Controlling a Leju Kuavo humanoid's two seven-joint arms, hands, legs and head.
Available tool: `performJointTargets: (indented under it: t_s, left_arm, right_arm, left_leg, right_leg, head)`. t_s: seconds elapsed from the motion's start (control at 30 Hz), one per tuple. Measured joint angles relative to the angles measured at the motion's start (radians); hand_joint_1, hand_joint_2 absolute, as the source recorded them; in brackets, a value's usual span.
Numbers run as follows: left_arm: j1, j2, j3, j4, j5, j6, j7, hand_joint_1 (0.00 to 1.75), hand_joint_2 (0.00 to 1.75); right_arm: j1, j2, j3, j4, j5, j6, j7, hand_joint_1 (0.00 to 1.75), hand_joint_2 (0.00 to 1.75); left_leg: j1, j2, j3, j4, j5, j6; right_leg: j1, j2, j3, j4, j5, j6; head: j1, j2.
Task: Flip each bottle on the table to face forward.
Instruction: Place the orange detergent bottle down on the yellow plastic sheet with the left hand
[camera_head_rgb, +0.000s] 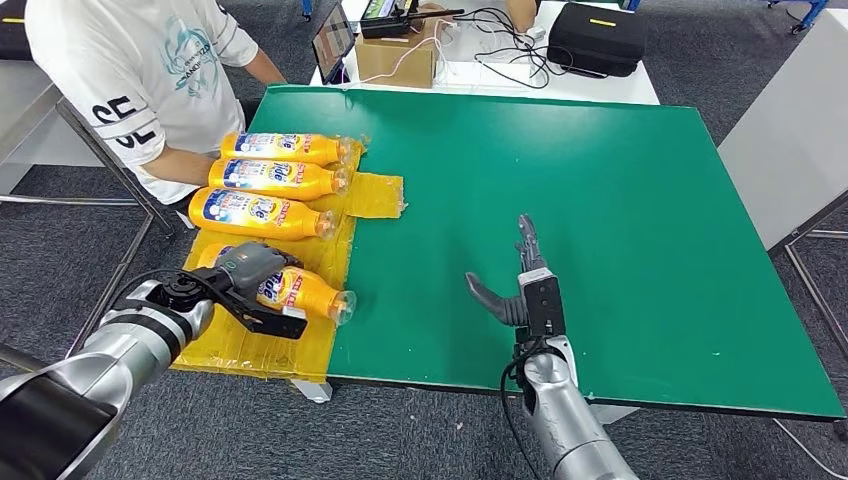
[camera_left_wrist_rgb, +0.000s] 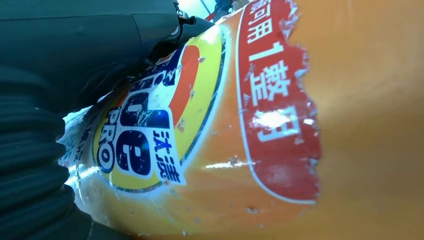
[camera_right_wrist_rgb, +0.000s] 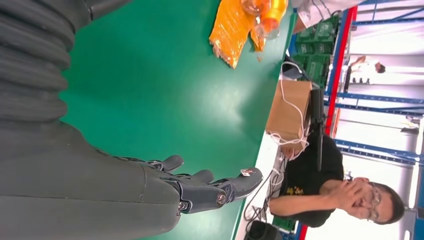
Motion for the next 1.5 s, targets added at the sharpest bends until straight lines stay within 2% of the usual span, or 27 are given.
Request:
performJointTargets:
  t_s: [0.03,0.13,0.17,0.63,0.93,1.0,1.13,1.23,1.3,1.37,1.43,1.5]
  left_arm:
    - [0.0,0.0,-0.003,0.0,0.002,-0.002,-0.004,1.37,1.75]
    - [0.0,-0.002,-0.006,0.002,0.018,-0.008,-0.017,0.06,1.75]
    - [0.0,-0.003,-0.006,0.002,0.022,-0.009,-0.018,0.0,1.75]
    - [0.041,-0.034,0.02,0.003,0.092,0.101,-0.037,0.0,1.75]
    - [0.079,-0.041,0.071,0.003,0.146,0.211,-0.09,0.0,1.75]
    - [0.09,-0.042,0.089,0.001,0.184,0.25,-0.127,0.0,1.75]
    - [0.146,-0.041,0.148,-0.051,0.4,0.342,-0.216,0.0,0.0]
    - [0.189,-0.028,0.157,-0.163,0.645,0.34,-0.225,0.0,0.0]
    - [0.21,-0.011,0.158,-0.252,0.777,0.287,-0.227,0.0,0.0]
    - [0.232,0.006,0.167,-0.354,0.907,0.168,-0.229,0.0,0.0]
    - [0.254,0.015,0.195,-0.456,1.017,0.02,-0.23,0.0,0.87]
    - [0.27,0.018,0.232,-0.529,1.068,-0.071,-0.231,0.0,1.75]
  right_arm:
    - [-0.002,0.002,0.0,0.003,0.001,0.001,0.0,0.0,1.75]
    - [-0.008,0.007,0.003,0.014,0.004,0.004,0.0,0.0,1.75]
    - [-0.01,0.008,0.004,0.017,0.004,0.004,0.0,0.0,1.75]
    - [-0.044,0.016,0.024,0.072,0.022,0.016,0.002,0.0,1.75]
    - [-0.047,0.02,0.03,0.09,0.022,0.015,0.002,0.0,1.75]
    - [-0.048,0.02,0.032,0.092,0.022,0.013,0.002,0.0,1.75]
    - [-0.048,0.02,0.035,0.095,0.019,0.002,0.0,0.0,1.75]
    - [-0.048,0.02,0.035,0.096,0.018,-0.009,-0.001,0.0,1.75]
    - [-0.049,0.02,0.037,0.096,0.021,-0.015,-0.002,0.0,0.87]
    - [-0.049,0.022,0.04,0.095,0.024,-0.018,-0.002,0.0,0.0]
    - [-0.05,0.022,0.042,0.092,0.024,-0.019,-0.002,0.0,0.0]
    - [-0.05,0.023,0.042,0.087,0.024,-0.022,-0.002,0.0,0.0]
  left_leg:
    - [0.0,0.0,0.0,0.0,0.0,0.0]
    - [0.0,0.0,0.001,0.0,0.0,0.0]
    - [0.0,0.0,0.001,0.0,0.0,0.0]
    - [-0.001,-0.005,0.004,0.0,0.001,0.0]
    - [-0.001,-0.005,0.004,0.0,0.001,0.0]
    - [-0.001,-0.004,0.004,0.0,0.001,0.0]
    - [-0.001,-0.002,0.002,0.0,0.001,0.0]
    - [-0.001,-0.002,0.001,0.0,0.001,0.0]
    - [-0.001,-0.002,0.0,0.0,0.001,0.0]
    - [0.0,-0.002,-0.001,0.0,0.001,0.0]
    - [0.0,-0.002,-0.001,0.0,0.001,0.0]
    - [0.0,-0.002,-0.001,0.0,0.001,0.0]
  right_leg:
    - [0.0,0.0,0.0,0.0,0.0,0.0]
    - [0.0,0.0,0.0,0.0,0.0,0.0]
    - [0.0,0.0,0.0,0.0,0.0,0.0]
    - [-0.001,-0.001,0.006,0.0,-0.001,0.0]
    - [-0.001,-0.001,0.006,0.0,-0.001,0.0]
    - [-0.001,-0.001,0.005,0.0,-0.001,0.0]
    - [-0.001,-0.001,0.003,0.0,-0.001,0.0]
    - [-0.001,-0.001,0.001,0.0,0.0,0.0]
    - [-0.001,-0.001,0.0,0.0,0.0,0.0]
    - [0.0,-0.001,0.0,0.0,0.0,0.0]
    - [0.0,-0.001,-0.001,0.0,0.0,0.0]
    - [0.0,-0.001,-0.001,0.0,0.0,0.0]
  head:
    - [0.0,0.0]
    - [0.0,0.0]
    - [0.0,0.0]
    - [0.0,0.0]
    - [0.0,0.0]
    - [0.0,0.0]
    - [0.0,0.0]
    - [0.0,0.0]
    - [0.0,0.0]
    - [0.0,0.0]
    - [0.0,0.0]
    - [0.0,0.0]
